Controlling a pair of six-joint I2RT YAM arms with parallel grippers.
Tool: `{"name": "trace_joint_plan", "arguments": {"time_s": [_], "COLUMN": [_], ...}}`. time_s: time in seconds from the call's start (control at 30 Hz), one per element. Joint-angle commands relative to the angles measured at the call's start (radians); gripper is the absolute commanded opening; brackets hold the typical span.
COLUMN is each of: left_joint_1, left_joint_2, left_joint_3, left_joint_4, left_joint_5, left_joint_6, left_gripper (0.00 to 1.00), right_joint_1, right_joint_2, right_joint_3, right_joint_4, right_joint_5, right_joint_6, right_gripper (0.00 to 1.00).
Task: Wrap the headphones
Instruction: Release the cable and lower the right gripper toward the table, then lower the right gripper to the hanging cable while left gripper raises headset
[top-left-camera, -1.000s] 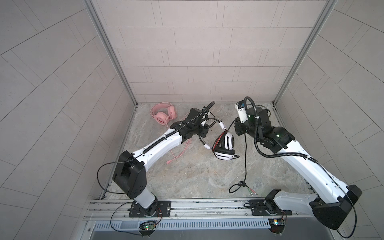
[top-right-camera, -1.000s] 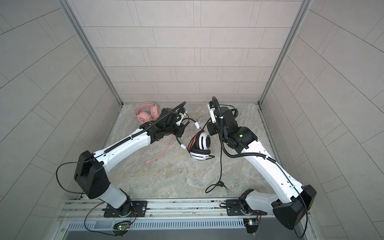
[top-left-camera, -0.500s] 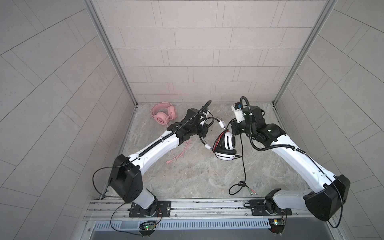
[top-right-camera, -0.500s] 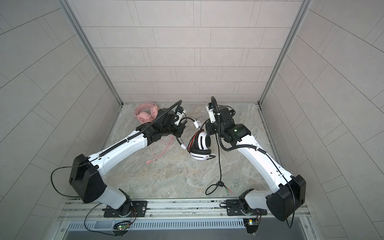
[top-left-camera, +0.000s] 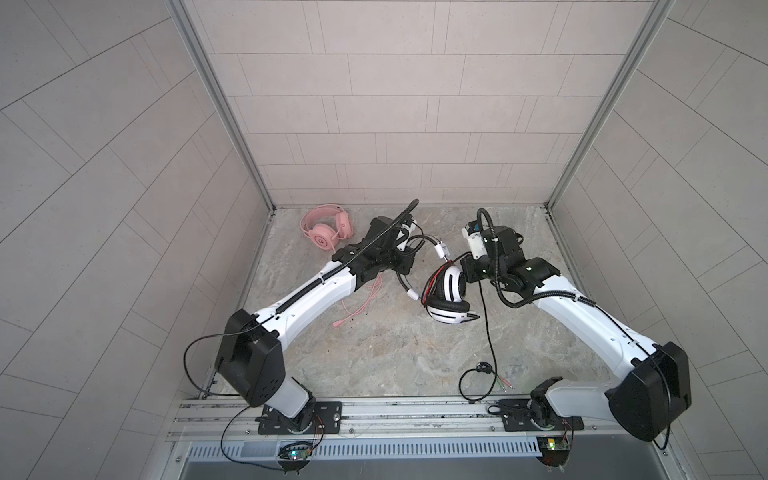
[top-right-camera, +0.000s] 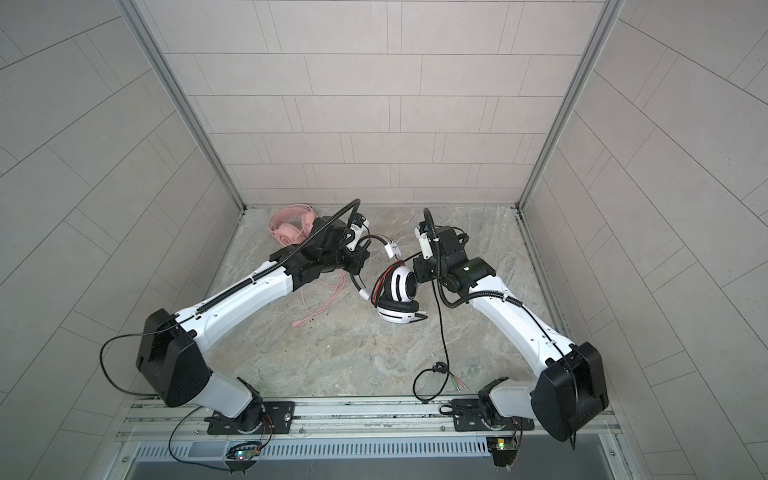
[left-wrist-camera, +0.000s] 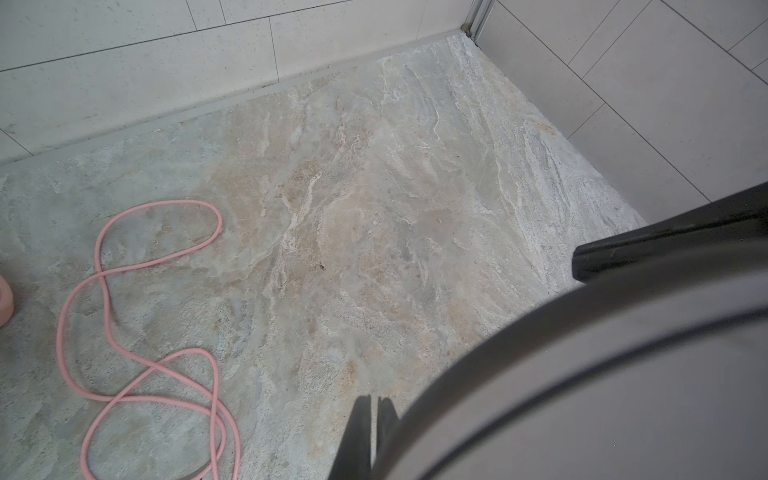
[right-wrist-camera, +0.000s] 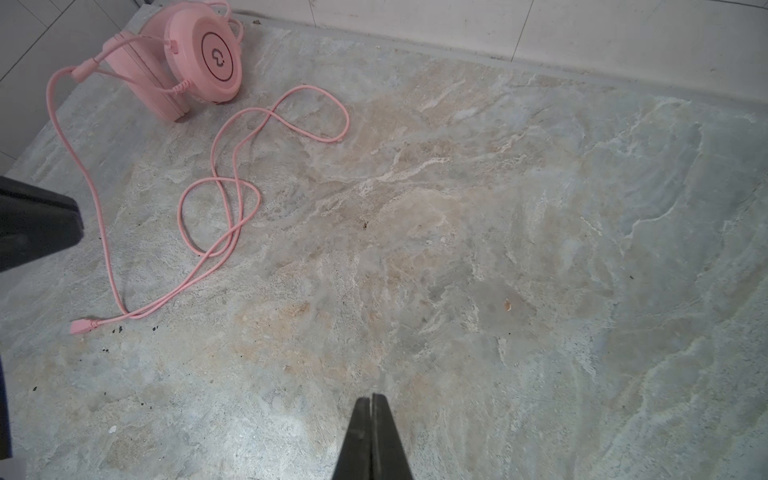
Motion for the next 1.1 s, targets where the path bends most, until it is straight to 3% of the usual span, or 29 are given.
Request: {"name": "trace_joint_plan", "arguments": {"time_s": [0.0, 0.3, 0.5, 0.83, 1.07], "left_joint_1": [0.008, 0.065, 0.156, 0.216, 0.276], "left_joint_2": [-0.06, -0.001, 0.023, 0.025, 0.024], "left_joint_3": [0.01, 0.07, 0.022, 0.007, -0.037], "left_joint_4": [0.141, 0.101, 0.278, 0.334, 0.426], "left_joint_5": [0.101, 0.253, 0.399, 0.433, 0.426], "left_joint_6": [-0.057, -0.13, -0.324, -0.407, -0.5], "left_gripper": [0.0, 0.0, 0.0, 0.0, 0.0], "right_joint_1": [0.002, -0.006, -0.014, -0.015, 0.008], "right_joint_2": [0.002, 0.023, 0.032, 0.154, 0.207], "right_joint_3": [0.003, -0.022, -0.096, -0.239, -0.256], "right_joint_4": [0.02, 0.044, 0.107, 0.326, 0.346], "right_joint_5": [-0.029, -0.078, -0.091, -0.215, -0.253], "right_joint_6": [0.016, 0.011, 0.028, 0.164, 0.187], "right_gripper": [0.07, 0.31, 0.45, 0.48, 0.44]}}
